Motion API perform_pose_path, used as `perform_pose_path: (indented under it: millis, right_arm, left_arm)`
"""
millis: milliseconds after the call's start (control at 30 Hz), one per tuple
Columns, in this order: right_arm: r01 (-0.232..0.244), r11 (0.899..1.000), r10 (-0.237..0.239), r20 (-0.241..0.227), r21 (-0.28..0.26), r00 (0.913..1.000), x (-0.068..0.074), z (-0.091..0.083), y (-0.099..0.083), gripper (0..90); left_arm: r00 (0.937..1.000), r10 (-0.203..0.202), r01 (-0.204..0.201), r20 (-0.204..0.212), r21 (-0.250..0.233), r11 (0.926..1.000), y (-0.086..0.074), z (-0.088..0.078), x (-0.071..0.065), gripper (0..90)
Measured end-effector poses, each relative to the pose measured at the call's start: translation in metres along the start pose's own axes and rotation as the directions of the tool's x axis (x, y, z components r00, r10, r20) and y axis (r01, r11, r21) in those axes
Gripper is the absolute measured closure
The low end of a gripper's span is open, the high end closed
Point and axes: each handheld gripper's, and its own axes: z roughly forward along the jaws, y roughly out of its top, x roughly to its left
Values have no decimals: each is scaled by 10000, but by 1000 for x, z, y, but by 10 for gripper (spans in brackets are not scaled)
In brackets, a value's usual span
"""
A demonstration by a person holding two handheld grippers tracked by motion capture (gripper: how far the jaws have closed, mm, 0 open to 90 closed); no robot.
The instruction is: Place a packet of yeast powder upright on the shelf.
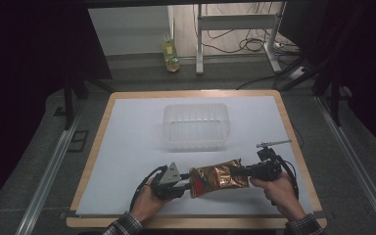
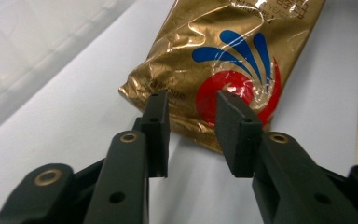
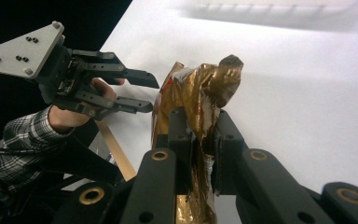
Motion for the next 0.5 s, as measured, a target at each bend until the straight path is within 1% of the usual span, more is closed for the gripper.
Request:
perform_pose_path:
  millis: [233,300,433,500]
  right_arm:
    - [283,9996,-281,202,-99,9994,5,-6,6,810]
    - [369,9992,-365,275,-131,9990,7,-8,7,811]
    - [455,9987,-447,334,-232,9984,10,-12,9,812]
    - [498,9984,-488,390,-271,9980,10,-14,10,812]
  left_arm:
    - [10000,-55,53,-67,-214,9998,-1,-9,-2,517]
    - [9999,-78,76,-100,-249,9997,-2,-12,-2,471]
    - [9998,-121,118,-134,-230,9997,-3,-14,-3,382]
    - [9998,-104,101,-181,-193,9998,-3,-16,-5,353]
